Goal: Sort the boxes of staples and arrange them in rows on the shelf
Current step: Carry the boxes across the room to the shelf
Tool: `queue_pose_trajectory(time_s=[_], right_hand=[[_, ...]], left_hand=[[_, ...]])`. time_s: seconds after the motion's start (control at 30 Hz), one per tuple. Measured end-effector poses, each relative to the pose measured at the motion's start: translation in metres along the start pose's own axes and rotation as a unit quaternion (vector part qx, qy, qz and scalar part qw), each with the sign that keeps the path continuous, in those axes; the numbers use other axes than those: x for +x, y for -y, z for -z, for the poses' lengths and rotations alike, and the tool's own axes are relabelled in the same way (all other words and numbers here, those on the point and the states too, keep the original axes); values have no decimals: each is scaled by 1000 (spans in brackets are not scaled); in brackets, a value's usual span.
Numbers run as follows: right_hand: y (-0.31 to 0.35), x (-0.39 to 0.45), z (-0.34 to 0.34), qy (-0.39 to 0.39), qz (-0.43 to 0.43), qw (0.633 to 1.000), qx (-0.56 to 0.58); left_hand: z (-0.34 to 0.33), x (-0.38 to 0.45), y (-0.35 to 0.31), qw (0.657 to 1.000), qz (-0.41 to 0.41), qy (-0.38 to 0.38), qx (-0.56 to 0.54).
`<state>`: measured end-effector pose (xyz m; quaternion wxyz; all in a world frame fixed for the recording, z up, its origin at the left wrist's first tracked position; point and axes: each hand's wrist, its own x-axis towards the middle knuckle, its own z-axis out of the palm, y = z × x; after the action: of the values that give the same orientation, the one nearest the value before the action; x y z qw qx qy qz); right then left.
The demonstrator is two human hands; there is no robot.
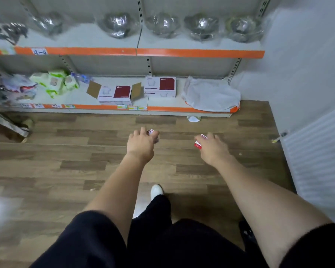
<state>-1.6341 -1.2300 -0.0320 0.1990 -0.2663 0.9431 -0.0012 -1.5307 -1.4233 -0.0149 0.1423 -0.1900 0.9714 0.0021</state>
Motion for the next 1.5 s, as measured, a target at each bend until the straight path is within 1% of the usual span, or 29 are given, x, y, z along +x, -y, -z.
queue_pose_trajectory(time_s=[0.13,0.2,0.33,0.43,0.57,0.67,0.8,0.97,1.1,1.27,1.43,1.5], right_hand=[[15,64,37,-14,-33,999,33],[16,91,58,-40,-46,997,53],[9,137,100,-93,-70,989,90],[-6,174,133,-122,-66,985,107],[-38,226,181,-165,-72,976,124],[-61,270,225,-208,-62,965,144],[-82,320,295,-264,-11,952,155],[-91,373,379,-305,49,939,152],[-81,418,418,-319,104,921,199],[-60,470,454,-350,137,904,204],[-54,513,484,-377,98,899,200],[-55,524,495,-387,79,894,210]], left_hand=[[45,89,38,999,-32,-1,13],[70,131,45,999,-49,-10,9],[106,199,27,994,-104,-27,-4],[122,244,5,988,-146,-53,-6],[153,304,-21,981,-175,-81,-22],[192,353,-39,972,-173,-144,-67],[255,408,-61,956,-165,-209,-120],[317,453,-58,930,-149,-277,-188],[343,482,-37,926,-127,-307,-180],[380,527,-12,919,-115,-340,-164],[413,583,-4,915,-146,-346,-145],[427,605,-4,919,-164,-335,-124]])
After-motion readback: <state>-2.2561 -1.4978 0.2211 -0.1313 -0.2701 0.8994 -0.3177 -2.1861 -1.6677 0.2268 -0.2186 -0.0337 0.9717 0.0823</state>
